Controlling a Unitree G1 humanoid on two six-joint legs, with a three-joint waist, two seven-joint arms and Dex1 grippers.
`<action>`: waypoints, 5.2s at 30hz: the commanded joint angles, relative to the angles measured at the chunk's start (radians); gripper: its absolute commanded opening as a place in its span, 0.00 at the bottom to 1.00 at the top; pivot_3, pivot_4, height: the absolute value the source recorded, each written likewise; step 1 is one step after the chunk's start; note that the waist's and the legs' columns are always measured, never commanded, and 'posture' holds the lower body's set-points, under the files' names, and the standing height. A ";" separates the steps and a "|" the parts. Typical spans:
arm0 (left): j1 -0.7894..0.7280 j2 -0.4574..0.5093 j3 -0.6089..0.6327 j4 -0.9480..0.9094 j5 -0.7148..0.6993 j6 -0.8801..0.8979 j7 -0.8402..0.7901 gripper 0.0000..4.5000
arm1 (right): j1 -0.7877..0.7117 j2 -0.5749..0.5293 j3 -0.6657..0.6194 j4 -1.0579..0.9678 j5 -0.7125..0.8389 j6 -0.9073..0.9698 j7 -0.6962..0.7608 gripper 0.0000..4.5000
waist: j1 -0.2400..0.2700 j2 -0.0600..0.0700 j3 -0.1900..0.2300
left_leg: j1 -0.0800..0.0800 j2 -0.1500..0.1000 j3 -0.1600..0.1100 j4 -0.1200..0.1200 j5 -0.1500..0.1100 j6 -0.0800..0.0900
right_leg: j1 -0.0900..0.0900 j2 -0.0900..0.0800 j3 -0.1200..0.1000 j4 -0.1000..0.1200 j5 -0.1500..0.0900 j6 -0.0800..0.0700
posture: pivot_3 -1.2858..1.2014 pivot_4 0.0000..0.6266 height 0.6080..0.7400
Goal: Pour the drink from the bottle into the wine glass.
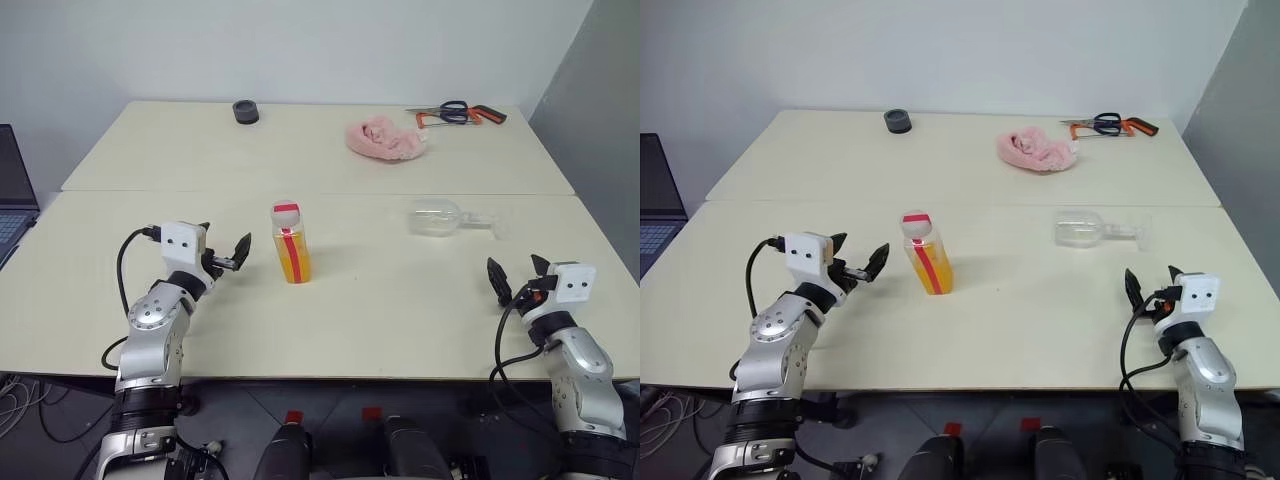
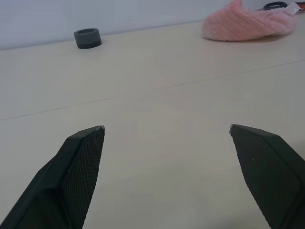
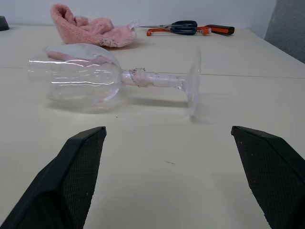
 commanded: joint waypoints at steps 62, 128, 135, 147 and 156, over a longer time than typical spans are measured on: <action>0.292 -0.111 -0.159 -0.524 -0.097 0.171 0.047 1.00 | 0.099 -0.110 0.116 -0.250 0.102 0.172 0.258 1.00 | 0.001 0.000 0.000 | 0.000 0.000 0.000 0.000 0.000 0.000 | 0.001 0.000 0.000 -0.001 0.000 0.000 | 0.52 0.24 1.00; 0.060 -0.286 -0.218 -0.104 0.107 -0.135 0.175 1.00 | 0.122 -0.166 0.119 -0.260 0.111 0.228 0.304 1.00 | 0.003 0.000 0.000 | 0.000 0.000 0.000 0.000 0.000 0.000 | 0.001 0.000 0.000 -0.002 0.000 0.001 | 0.52 0.24 1.00; 0.039 -0.262 -0.196 -0.103 0.095 -0.120 0.164 0.69 | 0.107 -0.152 0.138 -0.252 0.103 0.225 0.301 1.00 | 0.003 0.000 0.000 | 0.000 0.000 0.000 0.000 0.000 0.000 | 0.001 0.000 -0.001 -0.002 0.000 0.001 | 0.52 0.24 1.00; 0.001 -0.217 -0.191 -0.082 0.084 -0.098 0.104 0.39 | 0.091 -0.144 0.154 -0.246 0.098 0.224 0.299 1.00 | 0.003 0.000 0.000 | 0.000 0.000 0.000 0.000 0.000 0.000 | 0.001 0.000 -0.001 -0.002 0.000 0.001 | 0.52 0.24 1.00; 0.017 -0.205 -0.174 -0.177 0.073 -0.043 0.106 0.97 | 0.104 -0.145 0.159 -0.282 0.115 0.243 0.299 1.00 | 0.002 0.000 0.000 | 0.000 0.000 -0.001 0.000 0.000 0.000 | 0.001 0.000 -0.001 -0.002 0.000 0.001 | 0.52 0.24 1.00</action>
